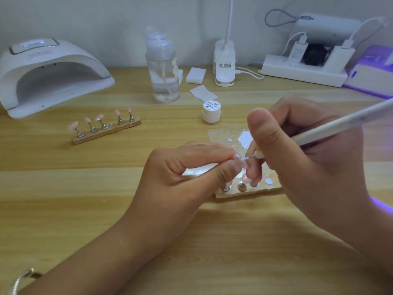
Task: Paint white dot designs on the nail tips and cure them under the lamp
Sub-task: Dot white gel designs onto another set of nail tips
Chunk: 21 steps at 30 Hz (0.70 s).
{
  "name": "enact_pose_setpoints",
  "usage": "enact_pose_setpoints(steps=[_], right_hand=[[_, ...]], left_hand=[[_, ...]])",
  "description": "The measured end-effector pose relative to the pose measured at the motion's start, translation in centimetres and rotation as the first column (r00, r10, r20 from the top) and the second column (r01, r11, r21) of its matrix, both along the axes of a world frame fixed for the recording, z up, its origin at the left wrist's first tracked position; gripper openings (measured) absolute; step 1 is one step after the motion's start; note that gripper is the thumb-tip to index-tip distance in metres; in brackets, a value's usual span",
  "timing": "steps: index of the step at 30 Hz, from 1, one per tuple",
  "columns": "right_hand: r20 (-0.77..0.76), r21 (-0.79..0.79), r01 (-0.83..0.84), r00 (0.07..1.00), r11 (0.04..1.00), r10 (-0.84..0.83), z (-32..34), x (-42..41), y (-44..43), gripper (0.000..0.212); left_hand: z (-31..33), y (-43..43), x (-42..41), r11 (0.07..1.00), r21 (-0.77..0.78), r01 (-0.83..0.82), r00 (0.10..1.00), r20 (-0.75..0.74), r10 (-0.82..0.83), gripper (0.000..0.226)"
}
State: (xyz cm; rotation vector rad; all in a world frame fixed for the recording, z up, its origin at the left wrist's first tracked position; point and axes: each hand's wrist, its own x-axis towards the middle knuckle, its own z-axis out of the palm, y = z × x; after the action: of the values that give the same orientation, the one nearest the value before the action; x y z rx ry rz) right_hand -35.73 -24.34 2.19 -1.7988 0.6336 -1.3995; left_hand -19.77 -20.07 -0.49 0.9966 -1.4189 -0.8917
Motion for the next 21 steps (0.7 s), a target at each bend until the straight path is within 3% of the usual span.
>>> enact_pose_setpoints(steps=[15,18,21], right_hand=[[0.125,0.029,0.037,0.991,0.999,-0.041,1.7,-0.8,-1.9,0.037],[0.085,0.037,0.076,0.993,0.996,-0.079,1.9,-1.6,-3.4,0.035],[-0.052,0.049,0.179,0.983,0.983,-0.176,1.5,-2.6,-5.2,0.038]], left_hand=[[0.0,-0.1,0.0,1.000,0.013,0.004,0.999,-0.033,-0.004,0.012],[-0.1,-0.1,0.0,1.000,0.012,0.006,0.999,-0.033,-0.006,0.011],[-0.1,-0.1,0.0,1.000,0.016,-0.002,1.000,-0.027,0.002,0.012]])
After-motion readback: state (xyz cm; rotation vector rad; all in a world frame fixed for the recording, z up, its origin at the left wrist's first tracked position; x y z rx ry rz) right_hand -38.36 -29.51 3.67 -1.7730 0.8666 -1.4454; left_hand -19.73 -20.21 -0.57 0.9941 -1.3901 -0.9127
